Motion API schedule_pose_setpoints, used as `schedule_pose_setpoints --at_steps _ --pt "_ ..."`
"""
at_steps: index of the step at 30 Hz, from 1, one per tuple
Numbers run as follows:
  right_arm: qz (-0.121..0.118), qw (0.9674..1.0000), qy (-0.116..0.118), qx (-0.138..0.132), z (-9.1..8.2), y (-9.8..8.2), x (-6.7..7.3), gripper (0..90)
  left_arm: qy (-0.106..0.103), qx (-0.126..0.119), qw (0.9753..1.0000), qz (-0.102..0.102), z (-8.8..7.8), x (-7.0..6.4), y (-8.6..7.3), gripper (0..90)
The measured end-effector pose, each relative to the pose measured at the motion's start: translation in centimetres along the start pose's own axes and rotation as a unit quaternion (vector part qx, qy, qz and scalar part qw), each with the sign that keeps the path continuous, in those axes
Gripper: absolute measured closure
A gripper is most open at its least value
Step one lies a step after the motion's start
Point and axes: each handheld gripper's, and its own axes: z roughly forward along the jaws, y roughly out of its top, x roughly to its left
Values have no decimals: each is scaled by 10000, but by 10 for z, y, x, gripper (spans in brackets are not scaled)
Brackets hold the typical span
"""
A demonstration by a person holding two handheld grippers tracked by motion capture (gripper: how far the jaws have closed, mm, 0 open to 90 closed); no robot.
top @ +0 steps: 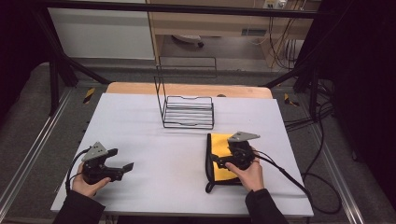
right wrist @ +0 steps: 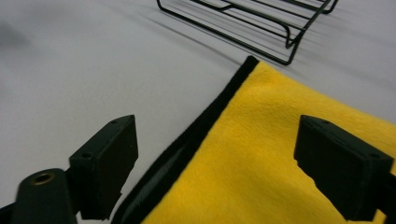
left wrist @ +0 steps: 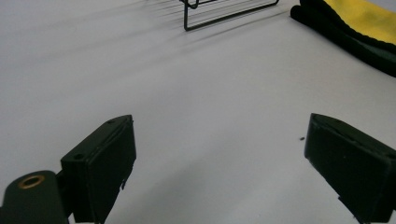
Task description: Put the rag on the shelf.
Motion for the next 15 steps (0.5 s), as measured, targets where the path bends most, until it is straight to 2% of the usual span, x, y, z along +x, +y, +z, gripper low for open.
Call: schedule_pose_setpoints --at_steps 3,7,12,15 --pt "71 9999 -44 133 19 7 6 178 -8 1 10000 15 0 0 0 94" --pt "157 9992 -248 274 40 9 8 231 -7 26 10000 30 0 0 0 96" --pt "-88 9971 -566 506 60 7 12 299 -2 40 10000 20 0 1 0 100" --pt "-95 9955 -751 566 67 3 12 359 -6 42 10000 23 0 1 0 101"
